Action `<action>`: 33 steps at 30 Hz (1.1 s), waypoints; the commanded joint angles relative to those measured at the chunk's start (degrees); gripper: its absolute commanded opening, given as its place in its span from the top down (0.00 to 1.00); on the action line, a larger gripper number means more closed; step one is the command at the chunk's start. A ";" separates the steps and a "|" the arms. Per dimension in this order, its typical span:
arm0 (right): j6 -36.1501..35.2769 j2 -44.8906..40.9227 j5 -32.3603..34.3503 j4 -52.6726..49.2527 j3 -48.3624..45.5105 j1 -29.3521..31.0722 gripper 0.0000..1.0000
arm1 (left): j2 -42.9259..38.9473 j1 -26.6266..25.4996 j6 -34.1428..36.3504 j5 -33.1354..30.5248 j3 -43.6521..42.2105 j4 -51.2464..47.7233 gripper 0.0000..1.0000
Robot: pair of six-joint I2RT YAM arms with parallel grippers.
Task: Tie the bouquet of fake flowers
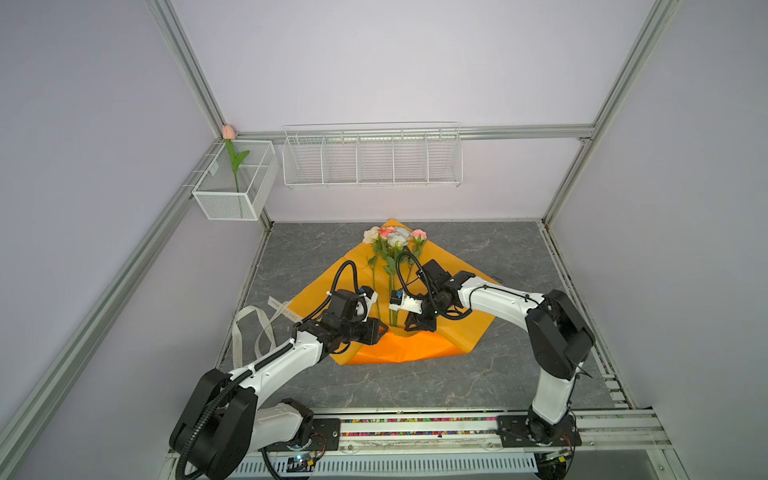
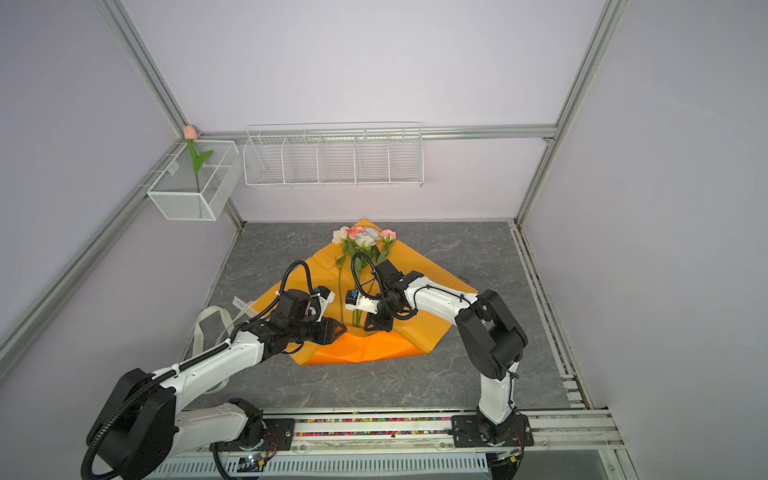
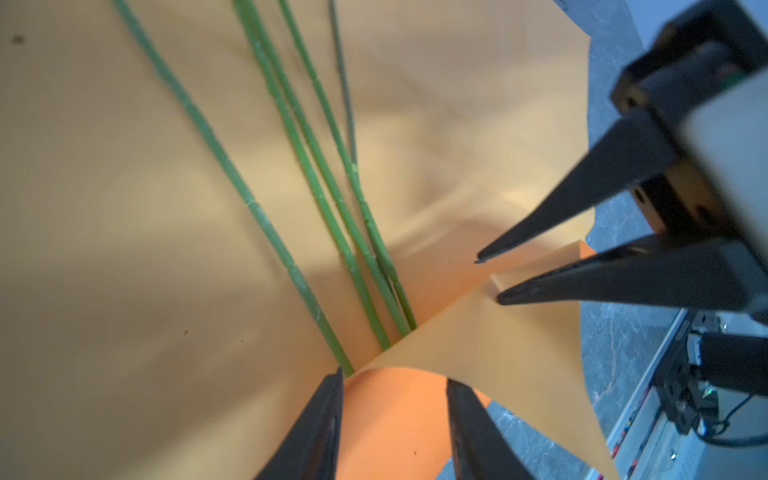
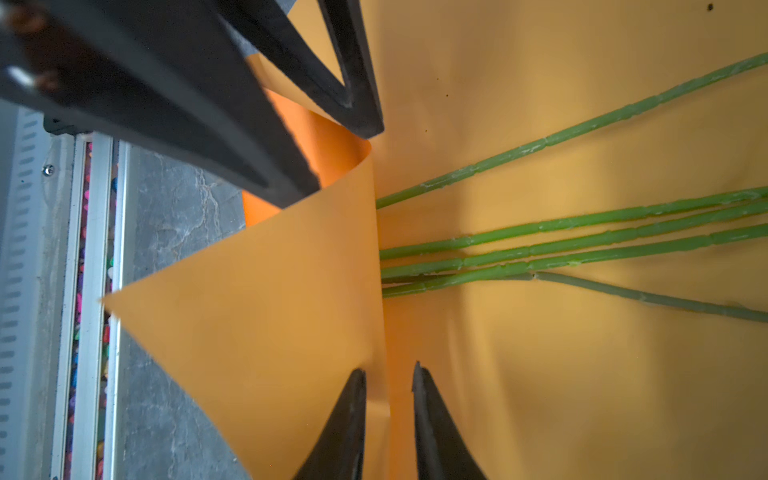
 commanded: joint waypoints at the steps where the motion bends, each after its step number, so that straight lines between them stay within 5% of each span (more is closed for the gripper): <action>1: 0.40 0.42 -1.89 0.66 -0.94 -0.24 0.76 | 1.81 0.04 3.83 4.03 1.29 -0.38 0.48; 11: -0.19 0.77 -1.62 0.10 -0.35 -0.21 0.76 | 5.99 0.06 7.18 -2.81 5.81 -3.35 0.40; 20: 1.12 -1.55 -0.68 0.93 0.22 -0.44 0.75 | 9.02 0.06 7.30 -0.41 6.39 -0.99 0.39; 23: 1.13 -1.47 0.10 0.86 0.17 -0.50 0.75 | 9.02 0.06 7.73 2.18 6.13 -0.35 0.43; 33: 2.49 -1.88 2.93 1.94 -0.31 -1.11 0.75 | 7.30 0.50 9.14 7.25 7.17 -4.38 0.81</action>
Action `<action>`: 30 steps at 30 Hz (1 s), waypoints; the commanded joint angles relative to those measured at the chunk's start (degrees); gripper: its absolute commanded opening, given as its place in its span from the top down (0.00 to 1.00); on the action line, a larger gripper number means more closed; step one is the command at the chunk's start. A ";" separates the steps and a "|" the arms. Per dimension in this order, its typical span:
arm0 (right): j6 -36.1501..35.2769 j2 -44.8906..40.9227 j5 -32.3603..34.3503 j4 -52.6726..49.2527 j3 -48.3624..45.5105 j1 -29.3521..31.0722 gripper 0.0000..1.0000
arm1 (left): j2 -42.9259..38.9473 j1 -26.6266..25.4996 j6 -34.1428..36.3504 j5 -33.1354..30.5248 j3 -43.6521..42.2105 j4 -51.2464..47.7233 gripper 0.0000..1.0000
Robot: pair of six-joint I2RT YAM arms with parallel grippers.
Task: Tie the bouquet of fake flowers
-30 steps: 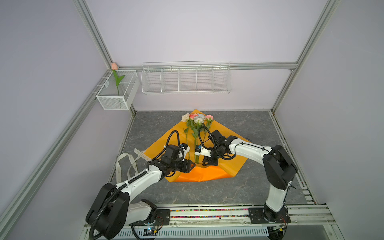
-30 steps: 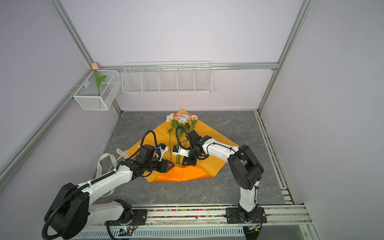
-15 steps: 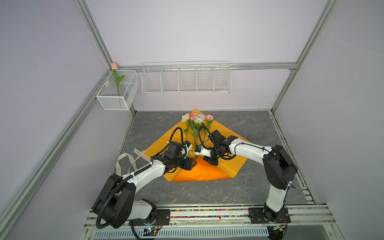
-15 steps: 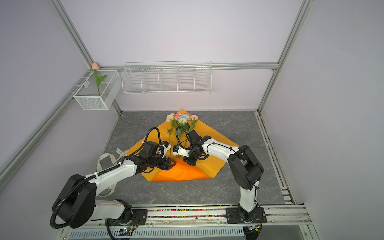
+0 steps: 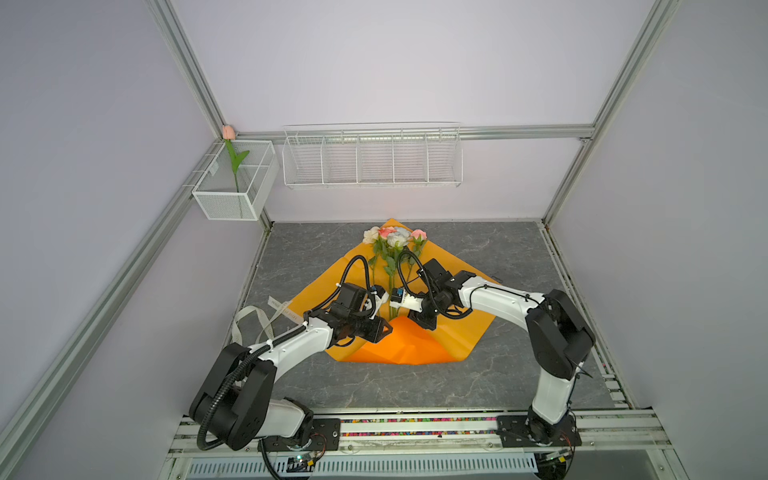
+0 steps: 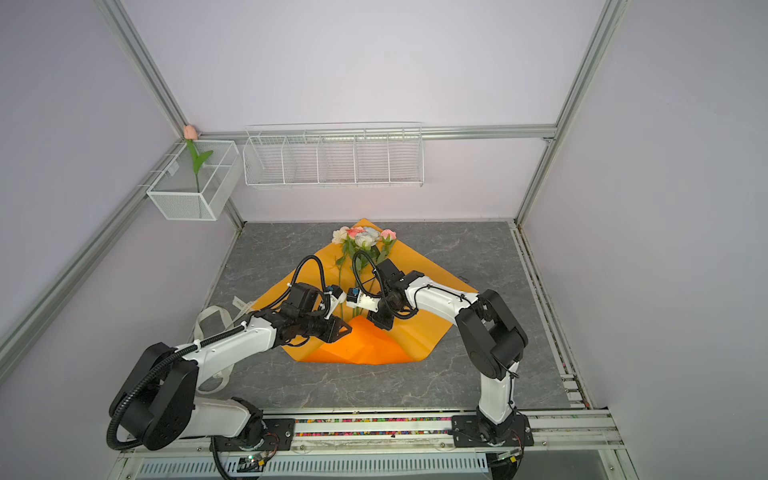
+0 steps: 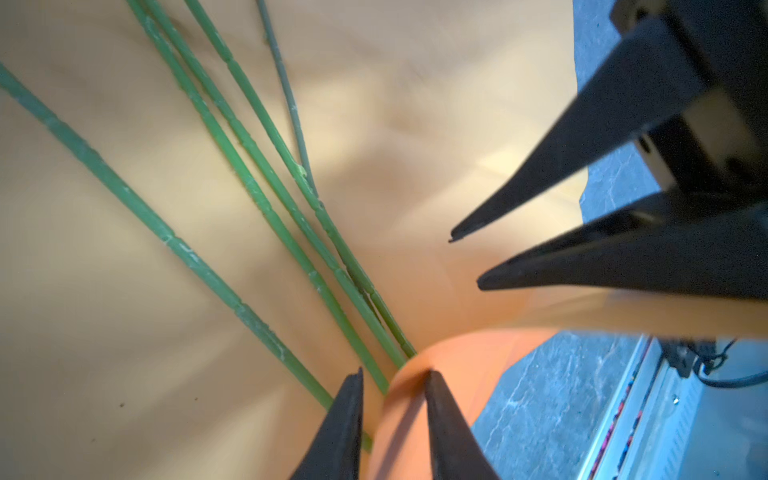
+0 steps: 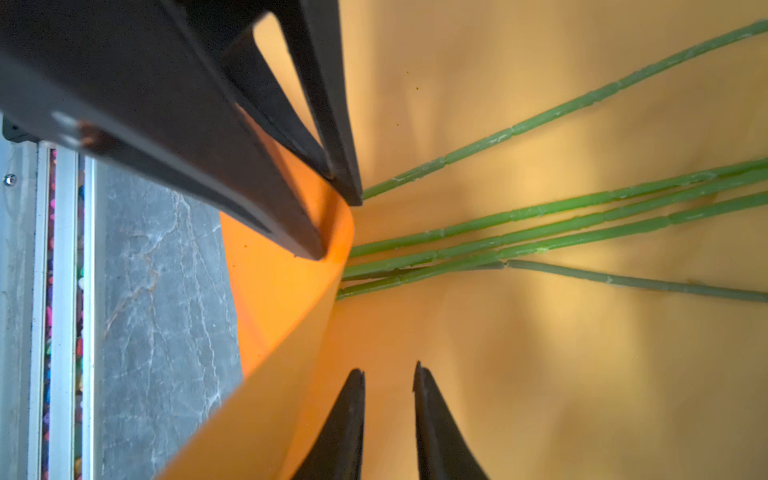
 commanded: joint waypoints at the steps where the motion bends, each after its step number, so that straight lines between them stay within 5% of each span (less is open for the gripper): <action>1: 1.22 -1.96 0.64 0.81 -0.32 -0.69 0.74 | -1.17 0.52 1.26 1.79 1.60 -1.62 0.85; 7: 9.44 -4.50 7.87 5.15 -1.87 -2.62 0.71 | -1.72 1.90 -1.85 -0.49 1.65 -3.42 0.98; 13: 30.16 -8.81 14.05 2.84 -1.46 -8.16 0.65 | -3.41 2.54 -5.58 -3.75 -0.11 -2.57 1.00; 24: 55.08 -14.37 -4.36 4.24 -8.62 -6.95 0.68 | -1.80 2.55 -9.01 -7.94 -0.67 -1.60 1.00; 30: 59.14 -11.42 0.44 6.53 -9.35 -0.23 0.71 | -0.43 2.55 -10.53 -9.83 -0.11 -0.43 1.00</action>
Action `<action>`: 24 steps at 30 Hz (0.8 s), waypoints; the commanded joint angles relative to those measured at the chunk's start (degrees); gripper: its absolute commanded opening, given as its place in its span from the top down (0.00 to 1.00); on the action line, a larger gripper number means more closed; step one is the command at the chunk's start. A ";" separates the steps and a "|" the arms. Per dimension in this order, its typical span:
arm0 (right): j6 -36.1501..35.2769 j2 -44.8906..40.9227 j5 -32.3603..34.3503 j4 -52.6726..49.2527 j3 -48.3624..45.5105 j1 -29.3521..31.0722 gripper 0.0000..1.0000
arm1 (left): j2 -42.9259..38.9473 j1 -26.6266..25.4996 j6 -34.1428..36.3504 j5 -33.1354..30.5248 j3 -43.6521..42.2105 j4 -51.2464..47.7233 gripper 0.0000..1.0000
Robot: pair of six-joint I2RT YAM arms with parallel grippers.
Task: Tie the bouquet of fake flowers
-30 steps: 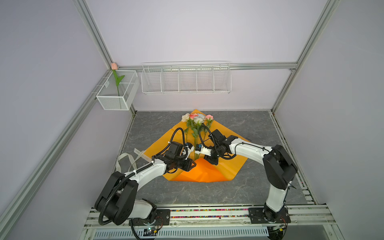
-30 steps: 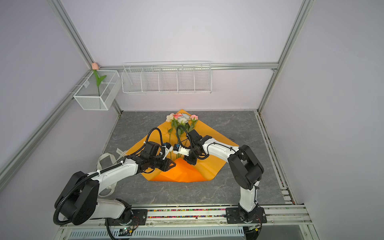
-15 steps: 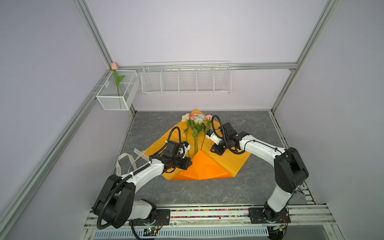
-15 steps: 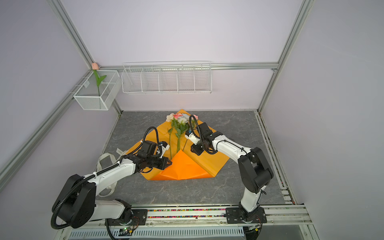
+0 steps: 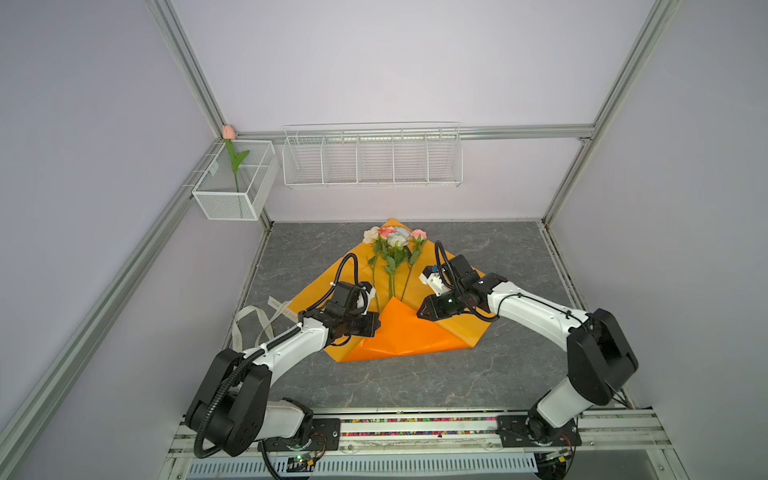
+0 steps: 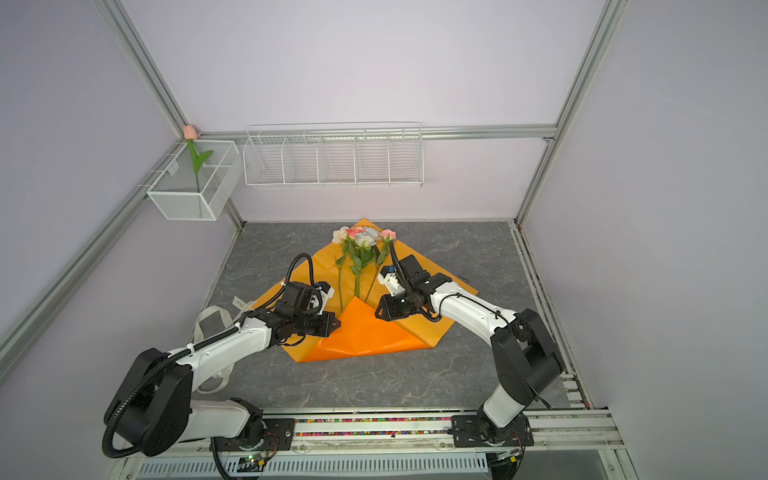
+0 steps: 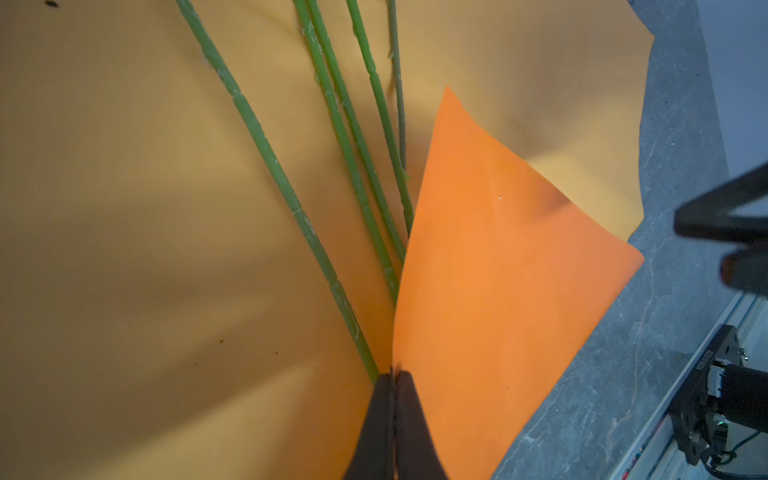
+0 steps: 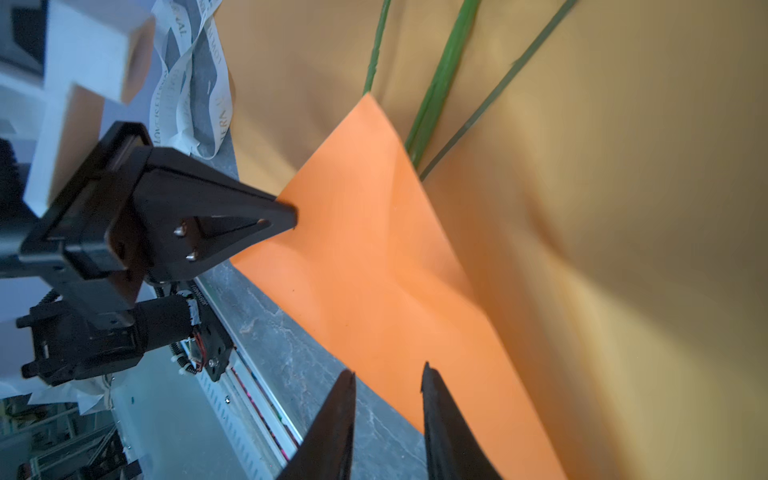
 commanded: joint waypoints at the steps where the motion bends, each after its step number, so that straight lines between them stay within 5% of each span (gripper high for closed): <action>1: 6.53 2.12 0.90 3.88 -1.22 2.54 0.71 | 0.83 0.24 -1.38 -2.72 -0.09 1.35 1.00; 24: 15.20 14.49 3.03 9.60 2.18 7.02 0.76 | 7.24 0.30 -1.14 -1.77 2.41 3.25 0.98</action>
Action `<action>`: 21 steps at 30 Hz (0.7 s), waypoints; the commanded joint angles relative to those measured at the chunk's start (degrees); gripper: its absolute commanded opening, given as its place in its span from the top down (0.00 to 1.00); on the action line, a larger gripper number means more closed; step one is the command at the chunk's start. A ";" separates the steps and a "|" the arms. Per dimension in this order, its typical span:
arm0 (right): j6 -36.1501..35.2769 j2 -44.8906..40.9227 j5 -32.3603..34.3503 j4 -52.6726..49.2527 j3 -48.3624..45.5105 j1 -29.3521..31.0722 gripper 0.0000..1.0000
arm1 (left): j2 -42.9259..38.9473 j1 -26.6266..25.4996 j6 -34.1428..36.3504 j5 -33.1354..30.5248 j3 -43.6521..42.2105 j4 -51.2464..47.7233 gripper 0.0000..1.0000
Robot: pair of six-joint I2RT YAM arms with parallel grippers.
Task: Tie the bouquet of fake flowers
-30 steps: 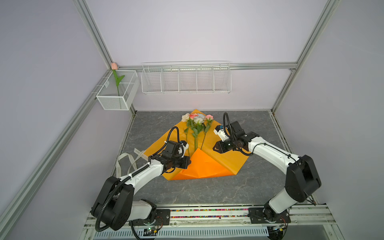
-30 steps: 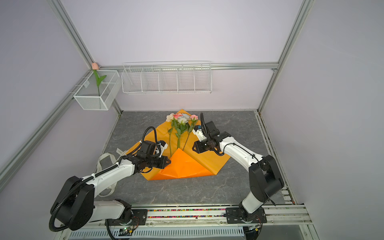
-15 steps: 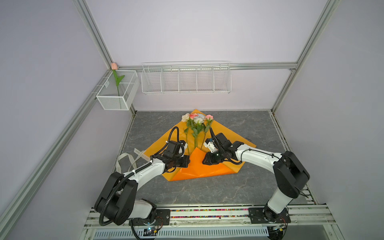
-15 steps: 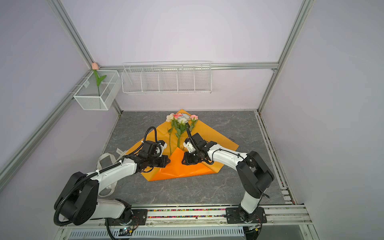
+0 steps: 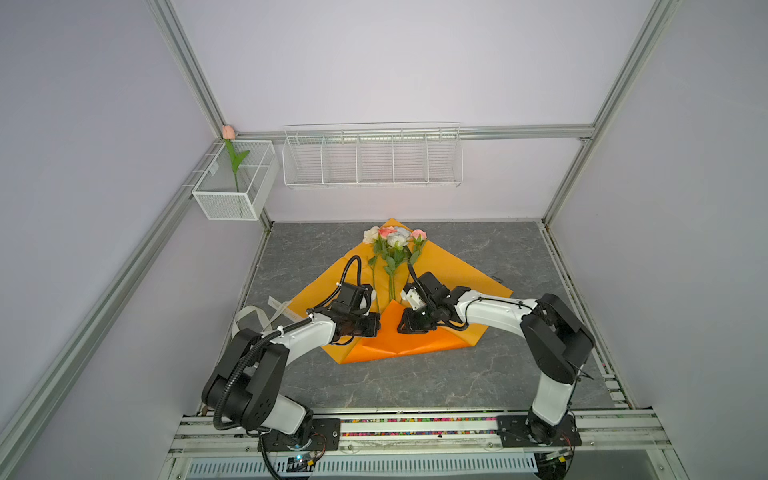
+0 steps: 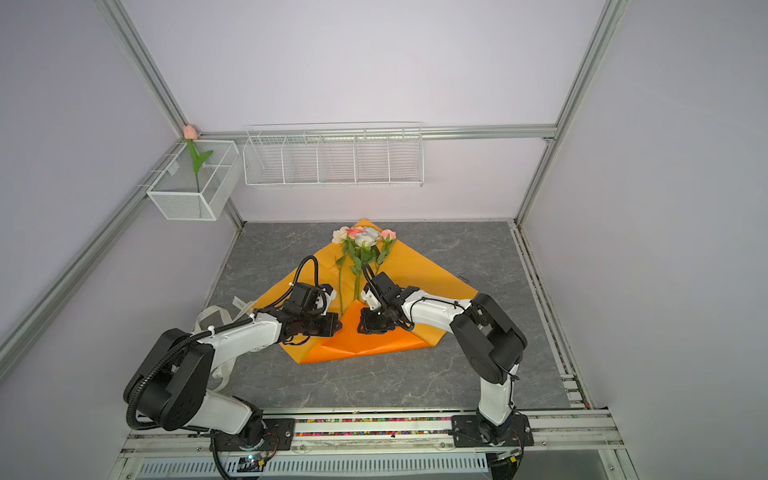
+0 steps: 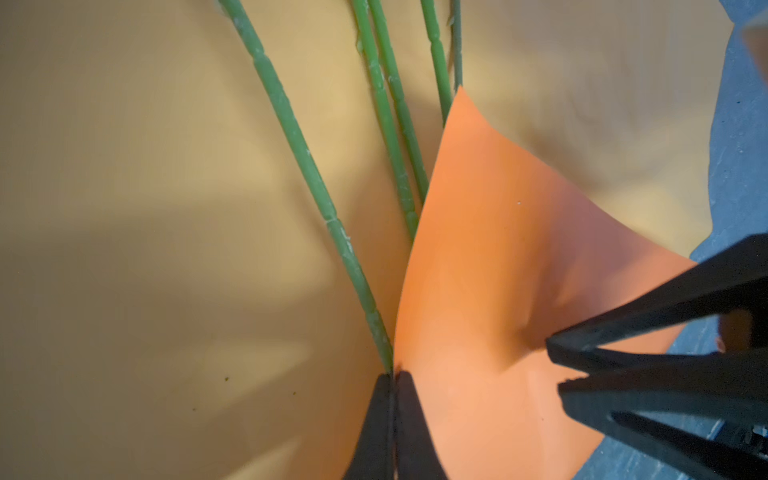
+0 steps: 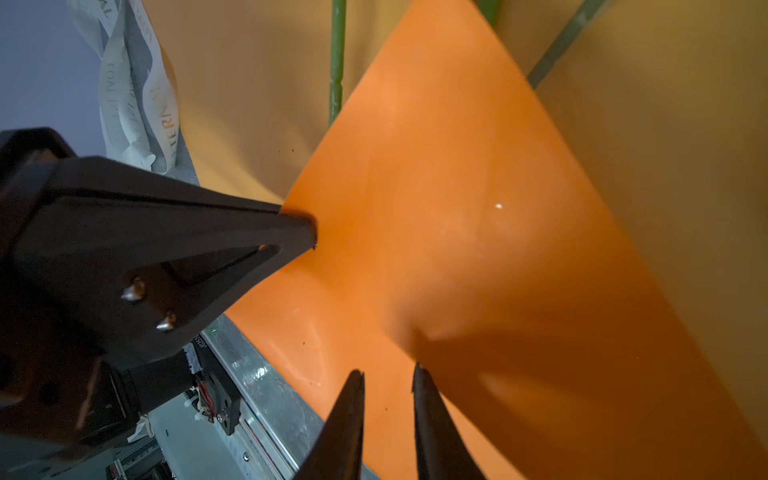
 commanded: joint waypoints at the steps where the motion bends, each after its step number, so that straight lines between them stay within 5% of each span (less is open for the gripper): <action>1: 1.36 2.21 1.74 -0.86 1.22 0.43 0.76 | 0.11 0.32 0.09 -0.71 1.96 -0.68 0.97; 8: 2.11 4.04 3.54 -1.80 0.08 0.81 0.77 | 1.47 0.30 -0.26 0.52 2.46 -0.76 0.90; 13: 1.98 4.13 3.71 -2.35 0.64 1.20 0.77 | 1.09 0.32 -2.03 -2.12 4.28 -4.83 0.69; 16: 1.82 4.47 4.42 -3.22 1.04 1.30 0.77 | -2.02 0.32 -2.95 -4.61 6.71 -10.11 0.57; 21: 1.60 5.11 4.42 -3.83 1.39 1.33 0.77 | -12.14 0.27 -7.36 -4.90 8.52 -18.38 0.54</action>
